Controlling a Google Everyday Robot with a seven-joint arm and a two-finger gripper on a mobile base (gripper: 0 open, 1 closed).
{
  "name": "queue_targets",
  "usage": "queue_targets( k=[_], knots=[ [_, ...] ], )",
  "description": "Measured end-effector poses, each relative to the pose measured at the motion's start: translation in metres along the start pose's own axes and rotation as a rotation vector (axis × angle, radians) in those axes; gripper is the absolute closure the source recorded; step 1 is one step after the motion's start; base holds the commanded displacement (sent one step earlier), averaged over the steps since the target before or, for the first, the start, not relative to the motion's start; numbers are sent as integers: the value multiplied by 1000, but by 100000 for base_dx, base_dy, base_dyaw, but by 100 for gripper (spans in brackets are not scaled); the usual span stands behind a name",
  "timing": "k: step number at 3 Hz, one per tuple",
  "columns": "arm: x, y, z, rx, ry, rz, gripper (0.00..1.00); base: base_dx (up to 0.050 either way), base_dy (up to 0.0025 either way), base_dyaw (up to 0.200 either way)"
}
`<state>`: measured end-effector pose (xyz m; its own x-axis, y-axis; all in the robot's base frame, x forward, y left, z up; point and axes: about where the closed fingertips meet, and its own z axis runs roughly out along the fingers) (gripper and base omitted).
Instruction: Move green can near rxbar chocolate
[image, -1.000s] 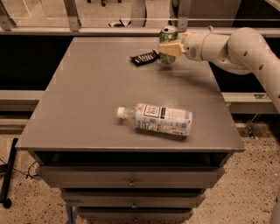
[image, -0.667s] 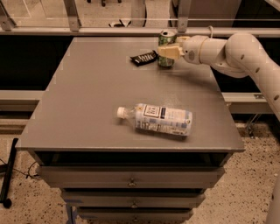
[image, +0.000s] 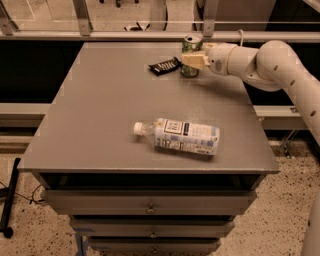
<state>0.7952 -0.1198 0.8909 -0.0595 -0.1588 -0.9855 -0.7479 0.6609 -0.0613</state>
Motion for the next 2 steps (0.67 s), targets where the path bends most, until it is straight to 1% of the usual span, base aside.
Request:
queue_targets(
  k=[1, 2],
  knots=[
    [1, 1, 0, -11, -9, 5, 7, 0, 0, 0],
    [0, 5, 0, -26, -21, 10, 0, 0, 0, 0]
  ],
)
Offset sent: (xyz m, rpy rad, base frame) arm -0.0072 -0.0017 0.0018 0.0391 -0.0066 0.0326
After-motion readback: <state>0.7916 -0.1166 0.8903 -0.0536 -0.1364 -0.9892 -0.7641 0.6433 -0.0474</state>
